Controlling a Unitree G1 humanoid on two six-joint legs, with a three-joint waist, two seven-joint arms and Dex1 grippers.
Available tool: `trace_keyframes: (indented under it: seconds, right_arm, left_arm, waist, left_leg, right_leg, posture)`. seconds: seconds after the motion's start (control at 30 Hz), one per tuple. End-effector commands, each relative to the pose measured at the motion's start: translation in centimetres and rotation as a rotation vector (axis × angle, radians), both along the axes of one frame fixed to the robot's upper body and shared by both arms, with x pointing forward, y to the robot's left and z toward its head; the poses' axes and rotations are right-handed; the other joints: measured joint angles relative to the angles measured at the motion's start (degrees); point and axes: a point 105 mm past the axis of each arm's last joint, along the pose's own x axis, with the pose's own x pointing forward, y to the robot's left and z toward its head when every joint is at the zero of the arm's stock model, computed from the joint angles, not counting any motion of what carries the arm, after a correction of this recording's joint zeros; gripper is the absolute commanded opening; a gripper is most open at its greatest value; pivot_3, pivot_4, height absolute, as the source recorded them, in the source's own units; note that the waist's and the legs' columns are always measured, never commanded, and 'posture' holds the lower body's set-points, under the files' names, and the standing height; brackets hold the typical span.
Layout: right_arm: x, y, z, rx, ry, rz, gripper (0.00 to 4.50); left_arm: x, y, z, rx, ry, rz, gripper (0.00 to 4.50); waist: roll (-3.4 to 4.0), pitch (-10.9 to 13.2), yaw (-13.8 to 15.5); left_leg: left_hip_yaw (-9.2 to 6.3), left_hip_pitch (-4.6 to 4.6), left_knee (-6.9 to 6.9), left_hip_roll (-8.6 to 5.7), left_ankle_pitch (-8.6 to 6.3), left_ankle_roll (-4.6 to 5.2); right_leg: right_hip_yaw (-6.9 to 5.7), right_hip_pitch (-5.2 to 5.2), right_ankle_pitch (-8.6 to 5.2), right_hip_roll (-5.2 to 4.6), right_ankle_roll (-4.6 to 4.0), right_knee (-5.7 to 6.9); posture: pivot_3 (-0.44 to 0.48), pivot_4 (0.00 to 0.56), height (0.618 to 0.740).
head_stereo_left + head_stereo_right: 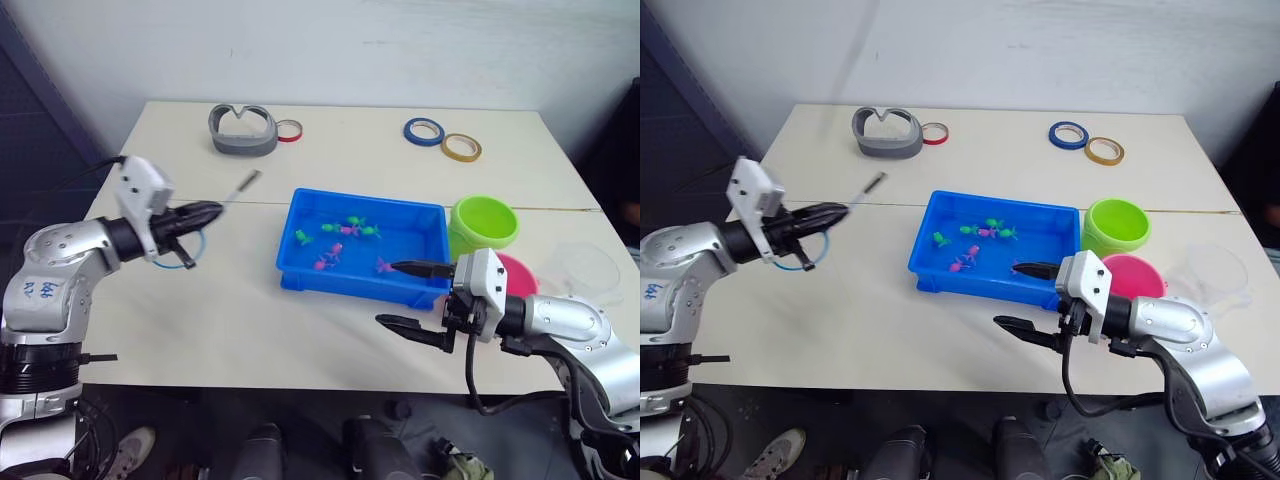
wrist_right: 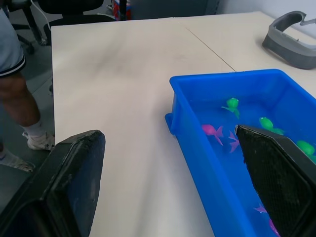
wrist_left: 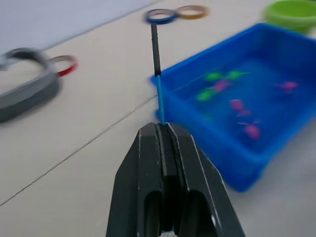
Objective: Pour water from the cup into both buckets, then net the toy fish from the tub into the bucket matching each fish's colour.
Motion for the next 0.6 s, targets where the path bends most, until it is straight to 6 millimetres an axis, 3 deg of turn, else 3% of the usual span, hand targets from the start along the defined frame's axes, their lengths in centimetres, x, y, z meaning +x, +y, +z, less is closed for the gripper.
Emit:
trace_keyframes:
  seconds: [0.03, 0.27, 0.6]
  right_arm:
    - [0.4, -0.4, 1.1, -0.001, 0.015, -0.014, 4.50]
    - [0.9, -0.9, 1.2, -0.044, 0.102, -0.064, 4.50]
    - [0.0, 0.0, 1.2, -0.053, 0.244, -0.026, 4.50]
  left_arm:
    - [-2.8, -4.8, 0.6, 0.091, 0.006, -0.306, 0.04]
    - [-5.2, -8.5, -0.7, 0.197, 0.049, -0.606, 0.04]
    - [-4.3, -11.2, -2.1, 0.236, 0.032, -0.760, 0.04]
  waist:
    - [0.03, 0.02, -0.03]
    - [0.15, 0.09, 0.01]
    - [0.15, 0.10, 0.10]
  left_leg:
    - [-0.12, -0.09, 0.02, 0.00, 0.01, -0.02]
    - [-0.28, -0.23, 0.01, 0.02, 0.05, -0.07]
    - [-0.31, -0.28, 0.25, -0.07, 0.15, 0.09]
  right_leg:
    - [-0.15, -0.04, 0.00, 0.00, -0.01, 0.00]
    - [-0.38, -0.13, -0.04, 0.08, -0.08, 0.06]
    - [-0.39, -0.02, -0.04, 0.07, -0.08, 0.10]
  posture:
    - [0.000, 0.150, 0.740]
    - [0.000, 0.150, 0.740]
    - [0.000, 0.150, 0.740]
